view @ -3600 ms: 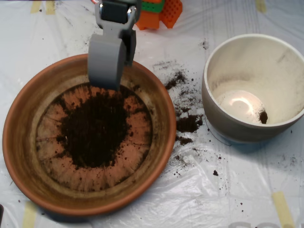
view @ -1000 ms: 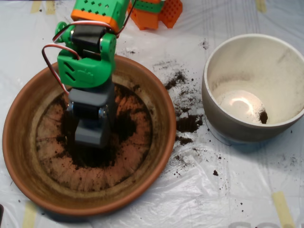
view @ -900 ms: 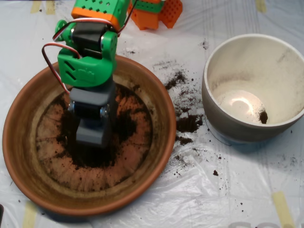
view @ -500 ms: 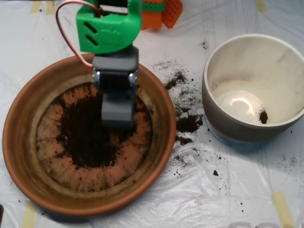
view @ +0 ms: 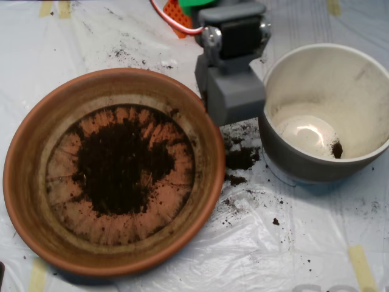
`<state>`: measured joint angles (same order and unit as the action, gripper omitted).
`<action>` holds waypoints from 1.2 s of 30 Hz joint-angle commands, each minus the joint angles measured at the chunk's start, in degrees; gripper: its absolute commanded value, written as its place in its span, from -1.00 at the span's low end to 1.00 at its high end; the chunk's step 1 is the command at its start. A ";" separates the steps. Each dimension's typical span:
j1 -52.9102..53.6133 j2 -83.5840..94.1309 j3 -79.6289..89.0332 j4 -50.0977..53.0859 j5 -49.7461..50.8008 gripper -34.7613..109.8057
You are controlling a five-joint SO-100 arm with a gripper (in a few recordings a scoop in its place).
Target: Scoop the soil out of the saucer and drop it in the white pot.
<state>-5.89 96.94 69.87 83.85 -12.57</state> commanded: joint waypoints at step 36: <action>-20.13 -0.97 -10.37 7.47 0.35 -0.02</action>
<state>-26.19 88.33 58.71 92.46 -11.60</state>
